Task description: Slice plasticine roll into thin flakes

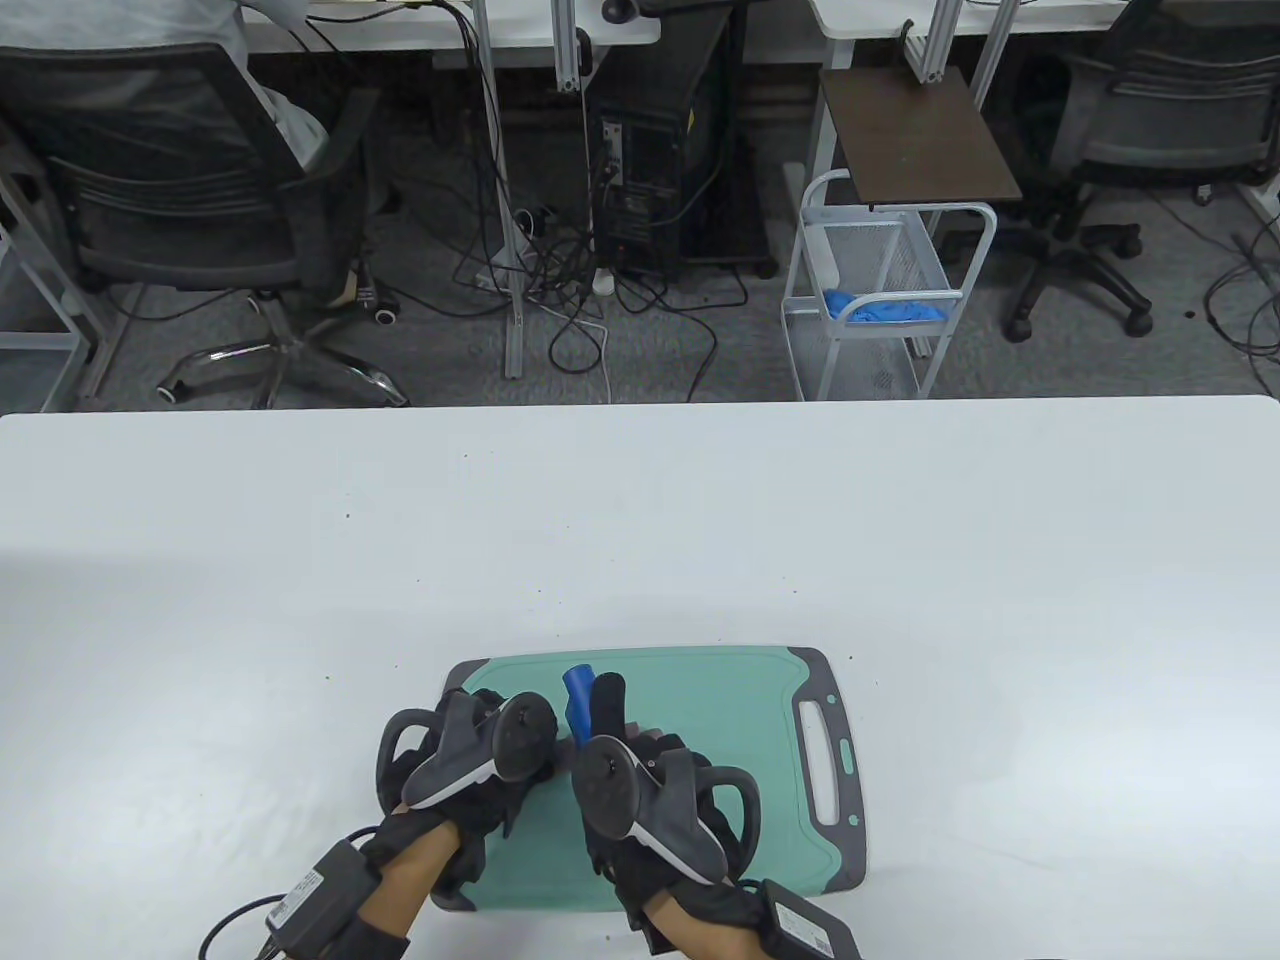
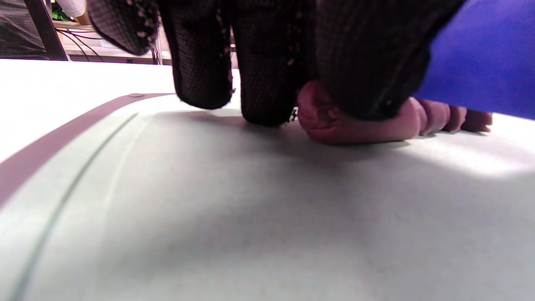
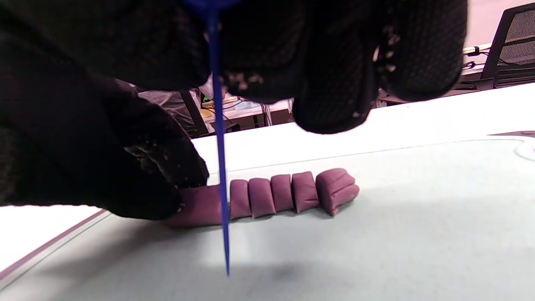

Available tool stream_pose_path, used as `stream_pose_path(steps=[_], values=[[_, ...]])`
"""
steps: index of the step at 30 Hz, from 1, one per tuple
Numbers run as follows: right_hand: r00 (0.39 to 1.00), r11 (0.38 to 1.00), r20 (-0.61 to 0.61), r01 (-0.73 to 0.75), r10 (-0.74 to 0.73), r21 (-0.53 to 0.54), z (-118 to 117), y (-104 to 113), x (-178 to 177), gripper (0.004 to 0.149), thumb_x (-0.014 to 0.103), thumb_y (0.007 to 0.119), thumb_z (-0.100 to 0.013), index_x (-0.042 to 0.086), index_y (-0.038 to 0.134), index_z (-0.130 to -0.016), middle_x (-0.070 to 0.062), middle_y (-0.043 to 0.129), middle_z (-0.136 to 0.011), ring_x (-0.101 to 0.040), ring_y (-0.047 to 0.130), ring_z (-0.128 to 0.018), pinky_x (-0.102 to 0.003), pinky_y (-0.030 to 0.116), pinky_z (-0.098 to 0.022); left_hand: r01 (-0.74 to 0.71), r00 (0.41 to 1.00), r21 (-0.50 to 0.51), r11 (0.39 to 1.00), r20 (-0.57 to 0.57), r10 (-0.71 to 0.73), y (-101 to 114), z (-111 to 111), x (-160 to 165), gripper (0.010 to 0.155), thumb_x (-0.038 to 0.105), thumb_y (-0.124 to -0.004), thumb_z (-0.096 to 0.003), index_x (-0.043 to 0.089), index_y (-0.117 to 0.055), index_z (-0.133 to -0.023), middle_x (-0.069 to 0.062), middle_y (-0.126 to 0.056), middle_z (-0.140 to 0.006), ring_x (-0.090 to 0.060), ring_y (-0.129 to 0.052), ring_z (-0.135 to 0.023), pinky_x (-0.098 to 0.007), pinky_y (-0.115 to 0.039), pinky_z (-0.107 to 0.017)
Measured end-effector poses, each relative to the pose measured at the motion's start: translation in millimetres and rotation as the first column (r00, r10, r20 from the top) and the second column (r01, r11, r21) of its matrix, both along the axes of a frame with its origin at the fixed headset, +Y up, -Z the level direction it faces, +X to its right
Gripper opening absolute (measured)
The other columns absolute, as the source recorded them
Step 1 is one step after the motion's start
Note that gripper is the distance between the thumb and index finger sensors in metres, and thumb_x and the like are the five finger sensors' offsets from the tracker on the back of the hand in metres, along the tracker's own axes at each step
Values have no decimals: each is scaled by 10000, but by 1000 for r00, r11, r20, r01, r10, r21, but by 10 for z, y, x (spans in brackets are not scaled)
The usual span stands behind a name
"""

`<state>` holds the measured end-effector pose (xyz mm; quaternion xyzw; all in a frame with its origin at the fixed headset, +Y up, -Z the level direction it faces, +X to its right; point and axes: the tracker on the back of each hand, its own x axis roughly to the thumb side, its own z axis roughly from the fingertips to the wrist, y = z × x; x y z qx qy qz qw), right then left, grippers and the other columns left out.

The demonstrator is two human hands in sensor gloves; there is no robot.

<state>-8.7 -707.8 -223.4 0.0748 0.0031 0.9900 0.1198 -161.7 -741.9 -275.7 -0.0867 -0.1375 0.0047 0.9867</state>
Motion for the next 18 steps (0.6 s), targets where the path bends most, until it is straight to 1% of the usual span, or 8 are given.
stream_pose_path(steps=[5,18], values=[[1000,1000,-12,19,-19,22,20,36,-12,852,375,843,-446,159,291,-1058,-66,923,-472,-370,951,-541,-613,773,-490,-11,1000,-6,1000,-4,11,-1,-10,-9,516,488,-920,-298,355,-907,-796,94,-1002,-836,-316,-936,-899,-581,-683,-718],[999,999,-15,30,-29,35,38,50,-17,833,383,849,-442,152,335,-1056,-56,940,-439,-360,977,-505,-606,798,-463,-17,1000,-5,1000,1,17,6,-27,-11,486,477,-927,-300,359,-932,-771,91,-1014,-819,-309,-944,-894,-581,-685,-718]])
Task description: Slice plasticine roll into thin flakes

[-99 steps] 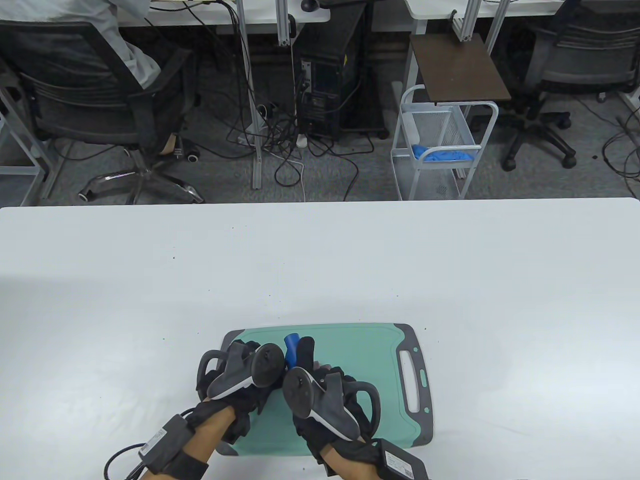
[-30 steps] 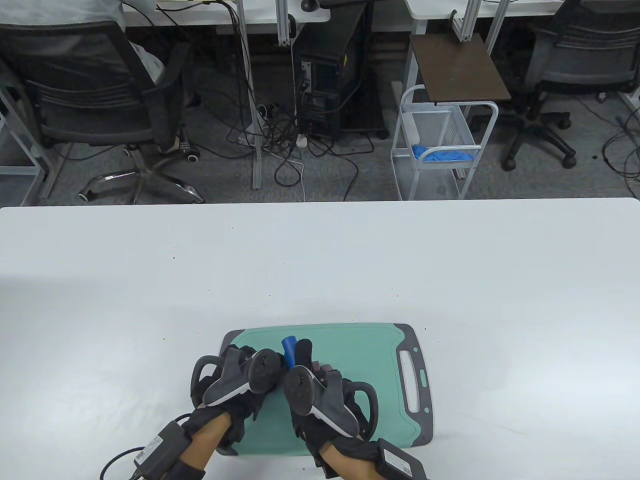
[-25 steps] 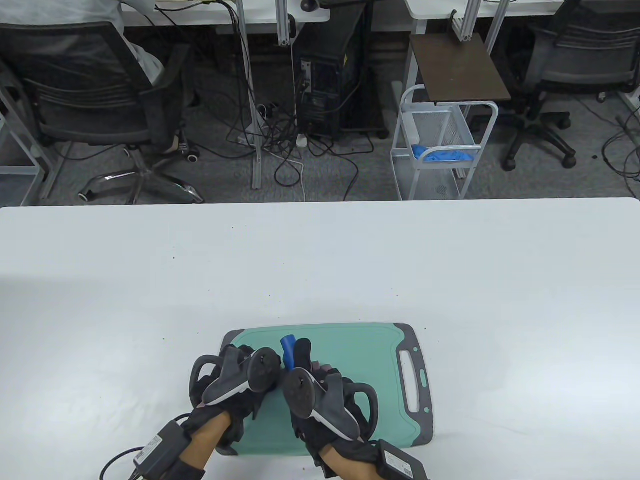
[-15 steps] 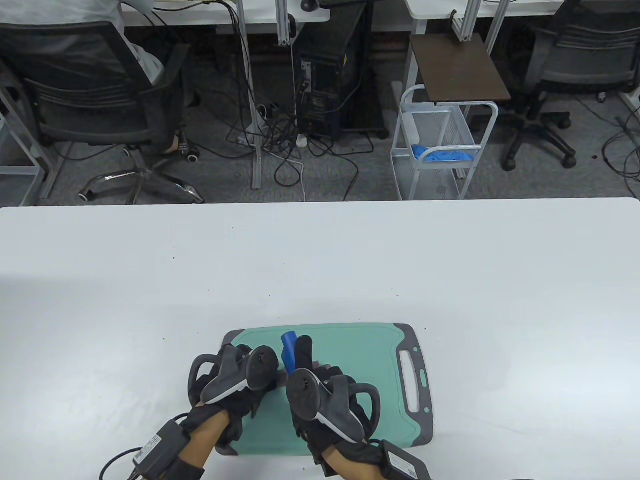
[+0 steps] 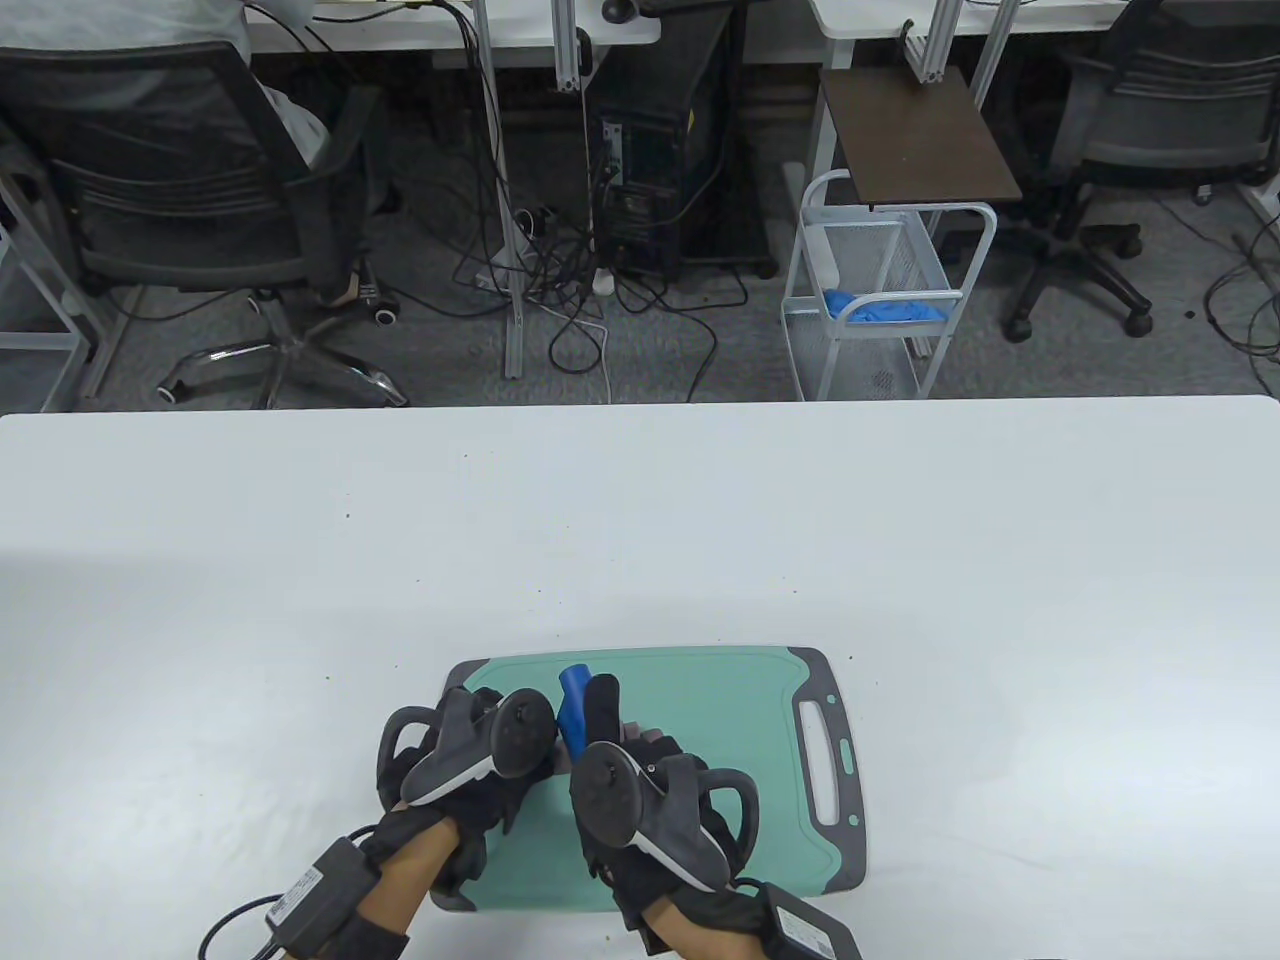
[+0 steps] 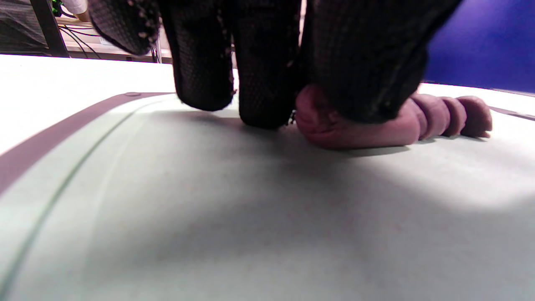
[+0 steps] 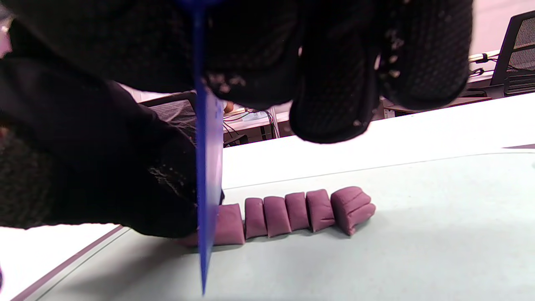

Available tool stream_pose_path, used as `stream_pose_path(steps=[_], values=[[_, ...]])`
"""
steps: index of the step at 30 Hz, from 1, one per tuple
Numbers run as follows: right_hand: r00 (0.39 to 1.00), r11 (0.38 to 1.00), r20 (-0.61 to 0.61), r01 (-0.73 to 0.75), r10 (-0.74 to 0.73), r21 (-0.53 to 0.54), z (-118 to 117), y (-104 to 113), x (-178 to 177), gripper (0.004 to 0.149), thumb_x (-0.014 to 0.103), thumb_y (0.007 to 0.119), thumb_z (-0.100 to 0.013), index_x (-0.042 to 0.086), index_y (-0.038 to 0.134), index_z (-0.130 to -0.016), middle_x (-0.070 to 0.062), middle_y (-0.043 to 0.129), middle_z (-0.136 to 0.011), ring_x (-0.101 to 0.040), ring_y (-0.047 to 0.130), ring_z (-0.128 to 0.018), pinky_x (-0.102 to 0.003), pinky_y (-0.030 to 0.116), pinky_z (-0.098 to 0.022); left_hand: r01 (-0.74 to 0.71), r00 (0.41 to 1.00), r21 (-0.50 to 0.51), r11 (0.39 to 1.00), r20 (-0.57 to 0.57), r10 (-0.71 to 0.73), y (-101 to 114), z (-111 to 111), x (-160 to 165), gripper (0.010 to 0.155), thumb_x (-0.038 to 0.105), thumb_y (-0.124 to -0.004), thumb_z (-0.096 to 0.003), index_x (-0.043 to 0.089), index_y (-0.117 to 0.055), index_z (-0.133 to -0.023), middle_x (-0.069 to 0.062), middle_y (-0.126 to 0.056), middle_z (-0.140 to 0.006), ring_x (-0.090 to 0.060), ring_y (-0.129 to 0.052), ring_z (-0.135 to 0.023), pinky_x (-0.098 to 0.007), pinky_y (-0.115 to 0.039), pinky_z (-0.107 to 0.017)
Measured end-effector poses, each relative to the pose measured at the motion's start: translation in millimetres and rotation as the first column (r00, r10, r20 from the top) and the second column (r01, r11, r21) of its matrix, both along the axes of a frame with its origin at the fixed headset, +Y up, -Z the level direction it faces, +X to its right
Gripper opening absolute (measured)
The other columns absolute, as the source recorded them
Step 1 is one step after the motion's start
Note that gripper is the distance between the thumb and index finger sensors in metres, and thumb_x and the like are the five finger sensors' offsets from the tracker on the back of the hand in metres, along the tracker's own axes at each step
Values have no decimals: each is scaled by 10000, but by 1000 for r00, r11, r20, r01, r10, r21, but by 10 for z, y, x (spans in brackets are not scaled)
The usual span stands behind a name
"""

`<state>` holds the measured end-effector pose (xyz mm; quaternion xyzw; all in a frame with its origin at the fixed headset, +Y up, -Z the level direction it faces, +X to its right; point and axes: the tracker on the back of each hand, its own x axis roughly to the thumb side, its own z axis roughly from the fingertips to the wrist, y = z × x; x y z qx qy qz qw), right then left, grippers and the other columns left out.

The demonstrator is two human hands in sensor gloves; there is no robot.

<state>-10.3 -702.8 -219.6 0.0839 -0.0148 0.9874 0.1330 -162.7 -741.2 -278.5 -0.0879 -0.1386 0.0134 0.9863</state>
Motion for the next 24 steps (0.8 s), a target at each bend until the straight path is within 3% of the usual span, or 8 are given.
stream_pose_path(steps=[24], values=[[1000,1000,-25,-16,16,-9,-4,-11,-57,826,378,850,-440,130,355,-1052,-60,944,-433,-364,982,-504,-611,799,-463,-9,1000,-11,1000,8,9,7,-41,16,474,461,-943,-287,326,-956,-741,90,-1039,-754,-292,-960,-883,-580,-686,-724]])
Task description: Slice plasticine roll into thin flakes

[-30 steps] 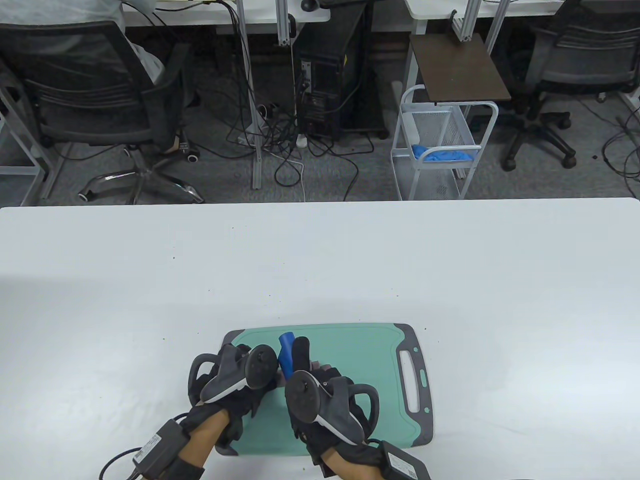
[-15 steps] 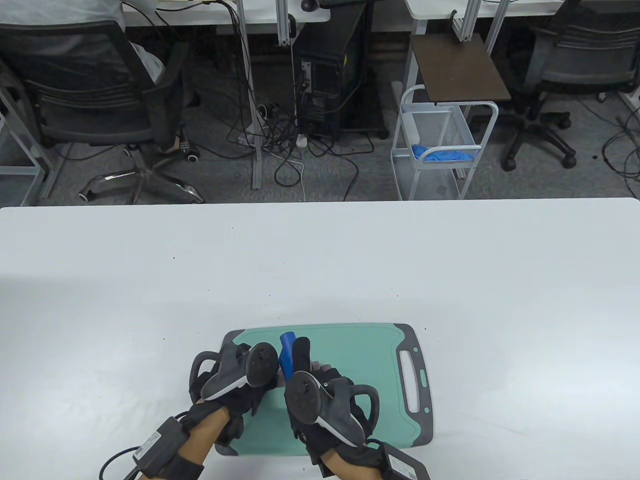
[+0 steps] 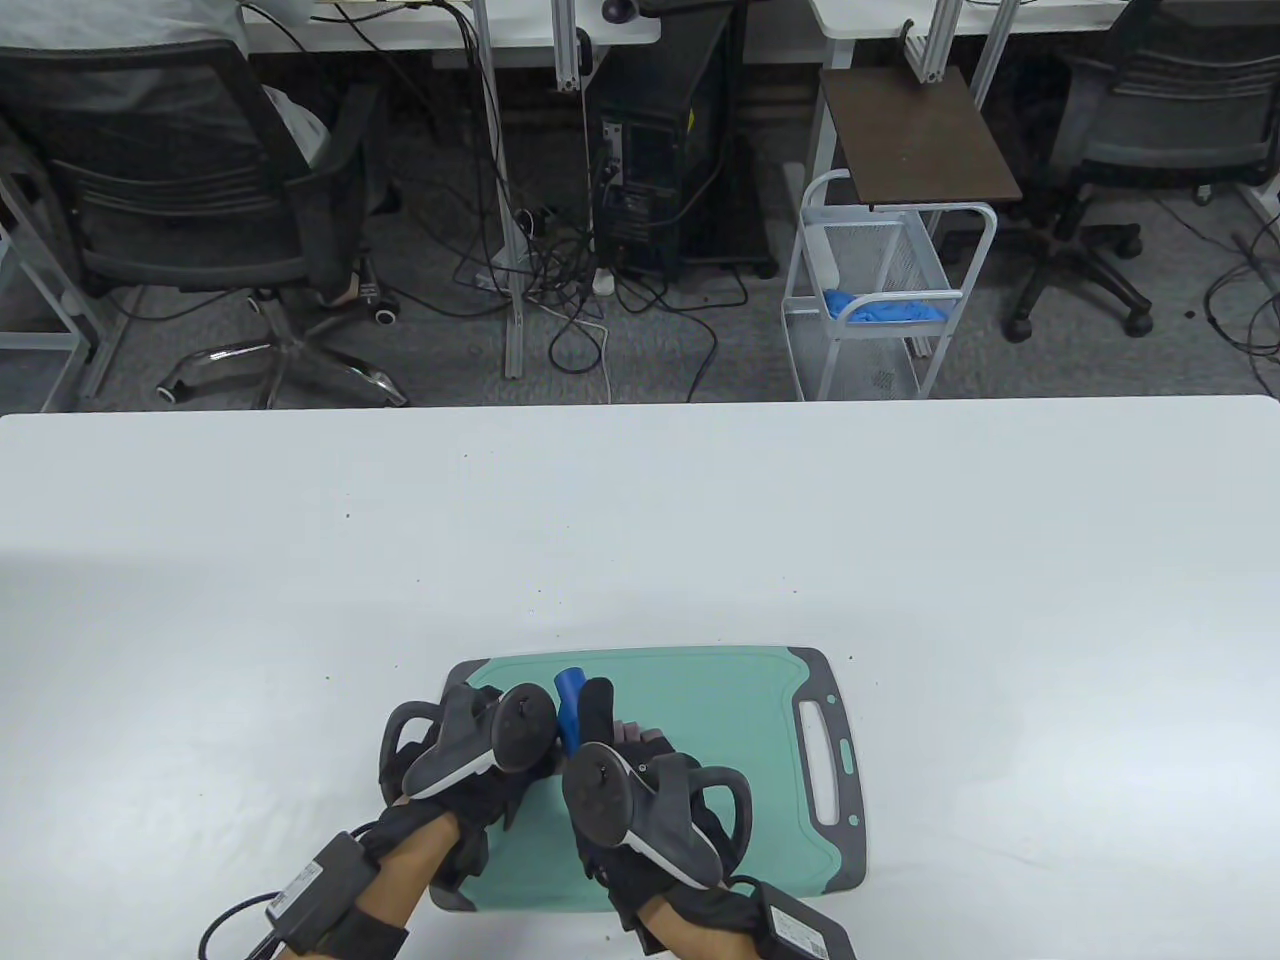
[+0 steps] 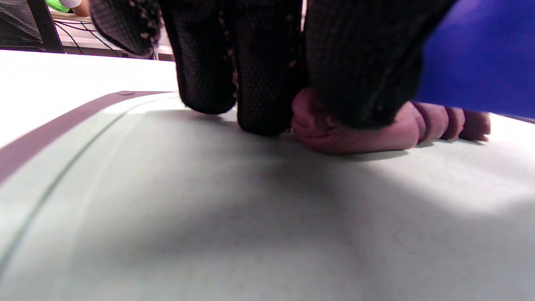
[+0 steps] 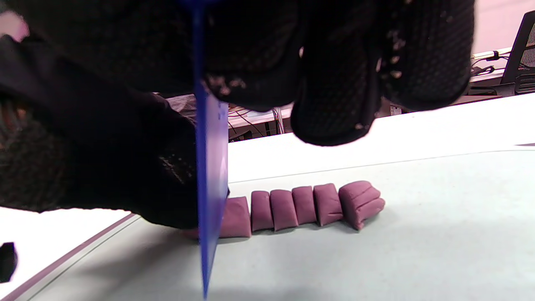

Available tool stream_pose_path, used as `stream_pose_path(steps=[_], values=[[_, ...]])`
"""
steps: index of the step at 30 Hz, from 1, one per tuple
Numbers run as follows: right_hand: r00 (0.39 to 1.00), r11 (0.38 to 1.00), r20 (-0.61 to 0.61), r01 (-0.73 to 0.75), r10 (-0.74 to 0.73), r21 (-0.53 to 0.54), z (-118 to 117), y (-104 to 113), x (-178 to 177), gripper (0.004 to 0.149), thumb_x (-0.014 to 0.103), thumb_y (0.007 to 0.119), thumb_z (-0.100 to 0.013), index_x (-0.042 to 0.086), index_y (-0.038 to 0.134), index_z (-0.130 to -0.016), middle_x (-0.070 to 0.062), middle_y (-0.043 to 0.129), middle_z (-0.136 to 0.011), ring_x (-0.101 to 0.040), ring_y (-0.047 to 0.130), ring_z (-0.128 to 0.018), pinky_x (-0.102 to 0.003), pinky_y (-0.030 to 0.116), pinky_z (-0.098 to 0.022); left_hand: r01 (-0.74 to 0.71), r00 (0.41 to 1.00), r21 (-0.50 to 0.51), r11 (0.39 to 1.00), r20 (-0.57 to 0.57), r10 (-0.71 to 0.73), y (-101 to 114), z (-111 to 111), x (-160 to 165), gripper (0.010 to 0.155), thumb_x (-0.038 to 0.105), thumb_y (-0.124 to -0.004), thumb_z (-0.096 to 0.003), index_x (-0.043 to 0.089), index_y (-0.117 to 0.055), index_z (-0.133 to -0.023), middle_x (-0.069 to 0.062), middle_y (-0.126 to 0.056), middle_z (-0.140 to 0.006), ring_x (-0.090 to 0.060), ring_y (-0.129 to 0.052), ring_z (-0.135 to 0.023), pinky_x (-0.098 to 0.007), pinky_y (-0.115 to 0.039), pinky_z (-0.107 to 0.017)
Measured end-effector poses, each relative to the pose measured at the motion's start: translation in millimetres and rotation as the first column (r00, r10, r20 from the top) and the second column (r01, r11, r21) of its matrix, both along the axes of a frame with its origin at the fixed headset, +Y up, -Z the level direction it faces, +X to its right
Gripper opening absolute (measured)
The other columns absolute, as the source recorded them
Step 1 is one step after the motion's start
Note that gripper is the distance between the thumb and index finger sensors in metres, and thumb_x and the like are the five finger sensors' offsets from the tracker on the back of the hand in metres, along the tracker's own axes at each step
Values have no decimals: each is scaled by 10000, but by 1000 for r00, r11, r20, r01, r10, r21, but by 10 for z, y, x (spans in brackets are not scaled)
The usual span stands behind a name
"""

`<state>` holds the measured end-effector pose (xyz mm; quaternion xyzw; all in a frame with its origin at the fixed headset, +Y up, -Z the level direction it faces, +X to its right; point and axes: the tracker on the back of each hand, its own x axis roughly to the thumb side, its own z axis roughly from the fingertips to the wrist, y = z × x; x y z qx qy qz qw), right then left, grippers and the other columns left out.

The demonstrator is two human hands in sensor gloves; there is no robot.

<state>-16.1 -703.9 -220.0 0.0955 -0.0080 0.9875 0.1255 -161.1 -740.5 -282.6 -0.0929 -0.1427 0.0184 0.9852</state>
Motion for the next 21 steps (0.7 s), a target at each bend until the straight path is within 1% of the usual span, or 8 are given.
stream_pose_path(steps=[21], values=[[1000,1000,-11,-20,20,-11,-9,24,-24,827,374,846,-443,133,343,-1054,-64,939,-437,-366,979,-507,-614,796,-466,3,1000,5,1000,3,-3,-1,2,3,472,456,-941,-287,317,-955,-738,85,-1039,-749,-287,-961,-883,-579,-686,-725]])
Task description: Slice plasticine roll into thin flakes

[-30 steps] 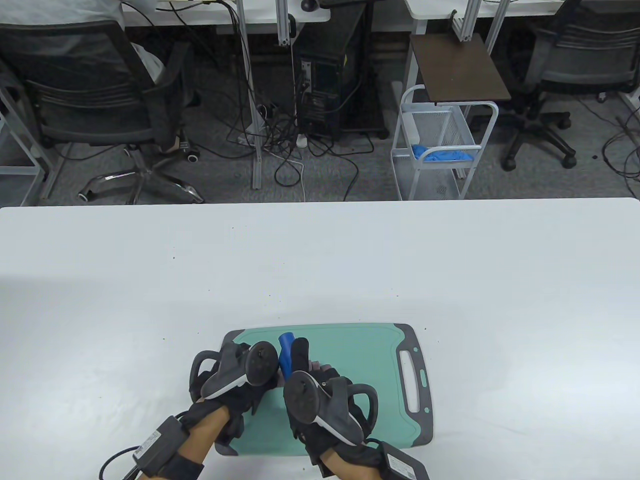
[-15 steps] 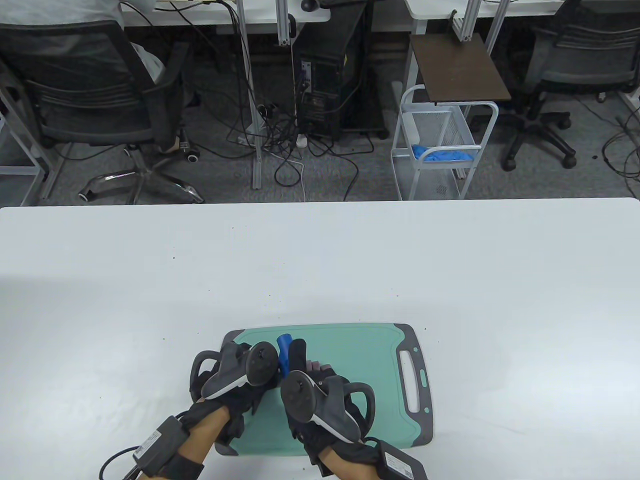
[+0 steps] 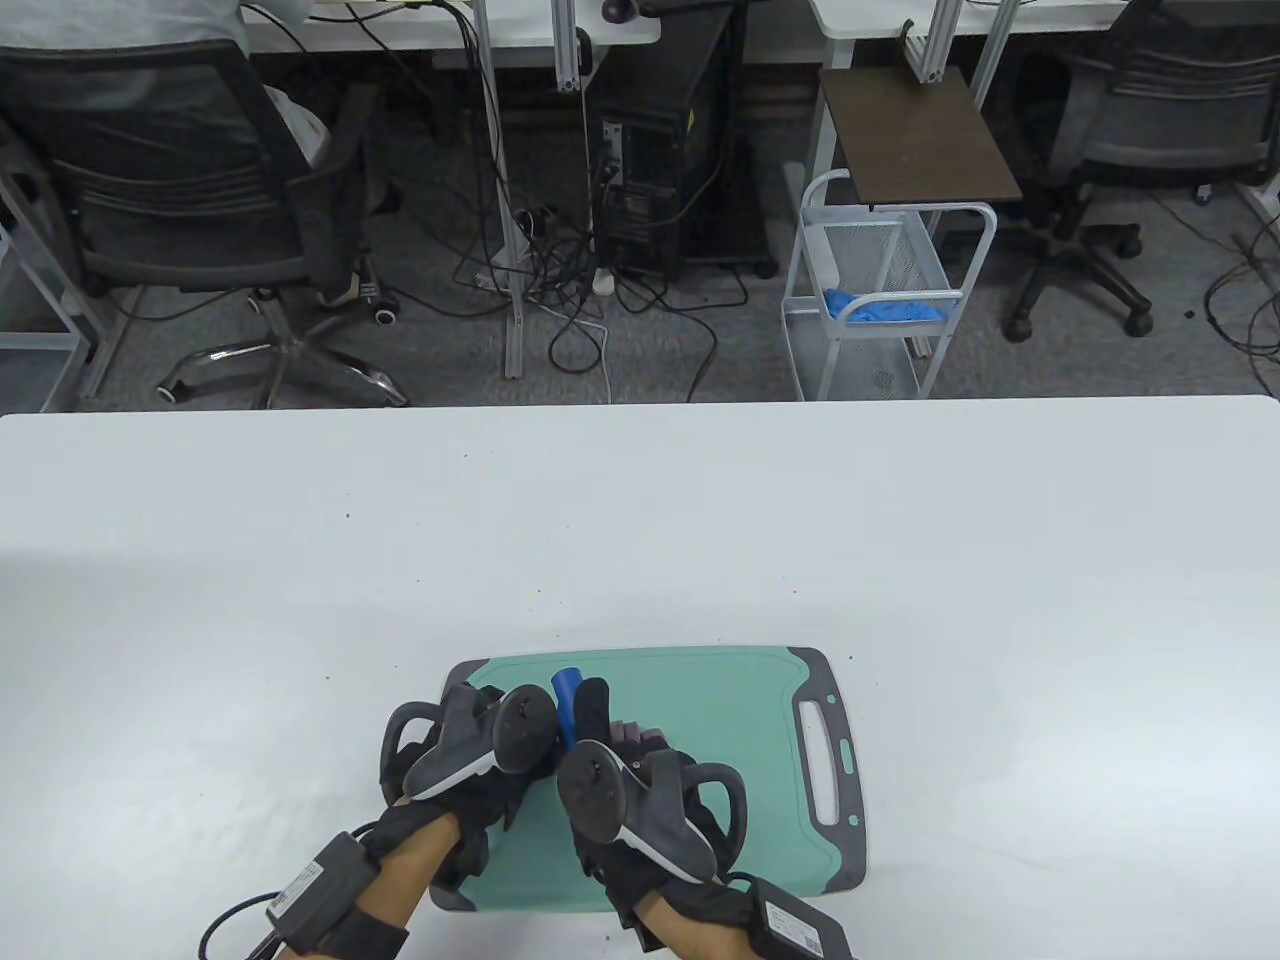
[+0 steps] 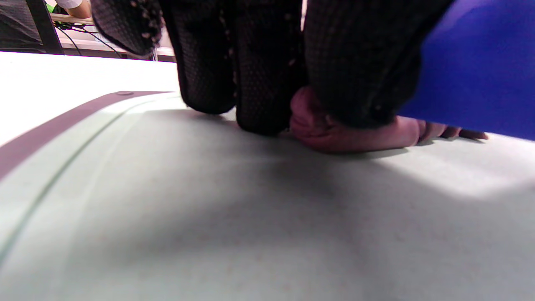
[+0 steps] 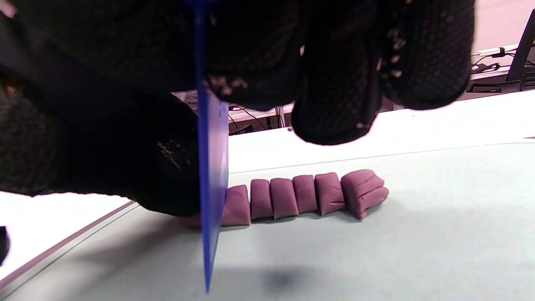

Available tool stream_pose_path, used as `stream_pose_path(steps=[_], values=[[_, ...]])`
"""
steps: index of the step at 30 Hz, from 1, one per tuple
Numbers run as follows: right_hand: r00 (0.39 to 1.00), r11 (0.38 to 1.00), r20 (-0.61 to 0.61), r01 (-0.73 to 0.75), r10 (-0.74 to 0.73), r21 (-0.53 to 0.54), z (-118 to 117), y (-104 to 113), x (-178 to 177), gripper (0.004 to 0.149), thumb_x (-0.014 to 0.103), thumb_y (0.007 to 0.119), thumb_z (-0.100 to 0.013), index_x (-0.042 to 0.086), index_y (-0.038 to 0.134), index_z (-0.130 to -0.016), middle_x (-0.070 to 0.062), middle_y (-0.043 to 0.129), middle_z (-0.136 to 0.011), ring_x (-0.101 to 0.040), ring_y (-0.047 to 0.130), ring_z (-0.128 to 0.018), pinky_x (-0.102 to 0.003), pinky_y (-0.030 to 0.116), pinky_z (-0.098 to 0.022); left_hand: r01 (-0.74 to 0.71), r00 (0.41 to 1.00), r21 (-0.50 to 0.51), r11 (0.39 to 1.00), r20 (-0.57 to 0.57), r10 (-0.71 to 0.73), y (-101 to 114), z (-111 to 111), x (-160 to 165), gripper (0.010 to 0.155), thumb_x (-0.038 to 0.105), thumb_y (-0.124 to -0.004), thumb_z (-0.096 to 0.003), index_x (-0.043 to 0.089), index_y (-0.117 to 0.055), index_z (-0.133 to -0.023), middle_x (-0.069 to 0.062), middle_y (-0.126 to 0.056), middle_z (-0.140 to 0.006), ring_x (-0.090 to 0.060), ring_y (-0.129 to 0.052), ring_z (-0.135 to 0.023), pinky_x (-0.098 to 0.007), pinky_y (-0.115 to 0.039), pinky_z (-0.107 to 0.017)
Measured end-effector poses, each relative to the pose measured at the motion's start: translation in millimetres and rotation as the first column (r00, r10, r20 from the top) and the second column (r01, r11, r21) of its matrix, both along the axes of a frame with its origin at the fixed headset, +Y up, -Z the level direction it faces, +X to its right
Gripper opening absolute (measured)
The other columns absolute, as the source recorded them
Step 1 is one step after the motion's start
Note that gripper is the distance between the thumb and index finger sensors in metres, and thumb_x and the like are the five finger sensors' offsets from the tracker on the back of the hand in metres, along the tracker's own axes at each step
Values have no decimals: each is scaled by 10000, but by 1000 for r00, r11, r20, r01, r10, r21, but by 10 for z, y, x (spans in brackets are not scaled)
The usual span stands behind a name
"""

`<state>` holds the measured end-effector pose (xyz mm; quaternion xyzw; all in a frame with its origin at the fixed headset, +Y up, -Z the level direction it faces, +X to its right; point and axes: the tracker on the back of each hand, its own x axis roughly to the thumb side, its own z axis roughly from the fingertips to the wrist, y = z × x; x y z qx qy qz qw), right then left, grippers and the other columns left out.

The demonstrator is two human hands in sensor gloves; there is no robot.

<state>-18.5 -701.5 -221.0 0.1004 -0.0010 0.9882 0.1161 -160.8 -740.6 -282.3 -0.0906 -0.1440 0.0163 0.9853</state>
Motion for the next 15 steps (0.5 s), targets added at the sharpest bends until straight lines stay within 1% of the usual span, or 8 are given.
stream_pose_path(steps=[15], values=[[999,999,-2,-42,42,8,11,-1,-53,831,373,840,-447,143,324,-1057,-64,935,-444,-369,974,-514,-616,791,-471,0,1000,0,1000,0,0,0,0,0,470,455,-939,-290,312,-955,-737,81,-1033,-753,-289,-960,-883,-578,-686,-725]])
